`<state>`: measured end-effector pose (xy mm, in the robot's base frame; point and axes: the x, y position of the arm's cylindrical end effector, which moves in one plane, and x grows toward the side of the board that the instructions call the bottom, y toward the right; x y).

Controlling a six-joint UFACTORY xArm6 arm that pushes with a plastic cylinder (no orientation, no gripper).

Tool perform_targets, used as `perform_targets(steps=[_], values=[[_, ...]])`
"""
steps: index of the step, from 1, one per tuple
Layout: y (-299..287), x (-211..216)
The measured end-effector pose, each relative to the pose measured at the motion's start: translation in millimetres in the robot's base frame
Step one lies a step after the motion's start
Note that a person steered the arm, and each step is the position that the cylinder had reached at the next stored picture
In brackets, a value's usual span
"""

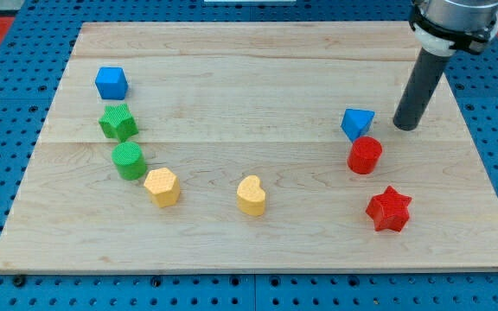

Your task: Point arm on top left to red star

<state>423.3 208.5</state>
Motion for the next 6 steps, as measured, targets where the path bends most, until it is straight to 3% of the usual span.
perform_targets(steps=[2, 3, 4, 5, 6], values=[[-50.4, -10.1], [-42.8, -38.0], [-87.8, -72.8], [-172.7, -67.1], [-176.3, 3.4]])
